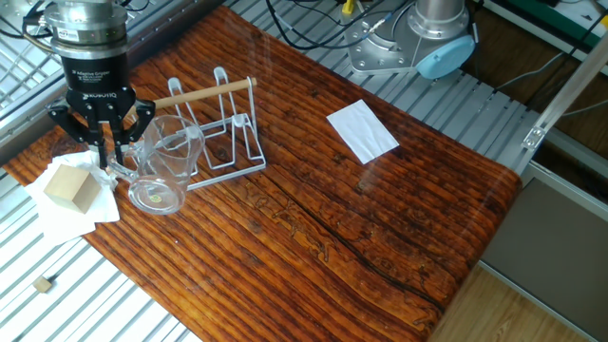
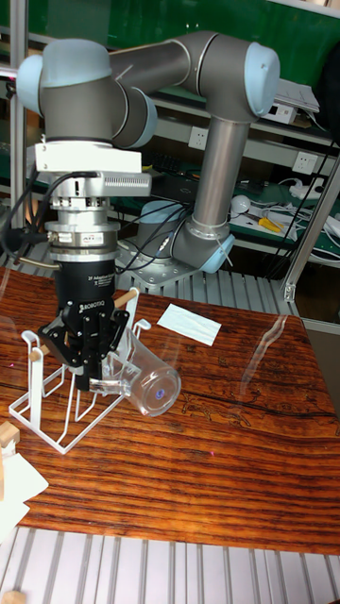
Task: Put the cup on the cup rack
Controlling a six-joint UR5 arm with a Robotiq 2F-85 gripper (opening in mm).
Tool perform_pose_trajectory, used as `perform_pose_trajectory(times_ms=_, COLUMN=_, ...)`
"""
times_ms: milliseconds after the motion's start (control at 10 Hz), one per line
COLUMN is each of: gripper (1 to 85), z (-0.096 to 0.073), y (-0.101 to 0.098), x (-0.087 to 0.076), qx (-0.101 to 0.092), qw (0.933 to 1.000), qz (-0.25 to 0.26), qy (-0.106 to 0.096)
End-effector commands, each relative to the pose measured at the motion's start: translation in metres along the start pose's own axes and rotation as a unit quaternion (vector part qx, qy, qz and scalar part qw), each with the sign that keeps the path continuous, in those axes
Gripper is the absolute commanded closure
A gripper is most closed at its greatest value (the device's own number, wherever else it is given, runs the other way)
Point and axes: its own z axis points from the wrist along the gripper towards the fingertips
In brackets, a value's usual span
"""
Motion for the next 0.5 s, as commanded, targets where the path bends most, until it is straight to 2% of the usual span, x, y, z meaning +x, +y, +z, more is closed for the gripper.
perform_pose_trajectory(times_ms=0, gripper=84.7, z=-0.0020, y=-0.0103, x=0.0021, qx=0.019, qw=0.9995, qz=0.024, qy=0.003)
perform_pose_trajectory(times_ms=400, gripper=84.7, z=-0.0020, y=-0.0099, x=0.0034, qx=0.018, qw=0.9996, qz=0.019, qy=0.005)
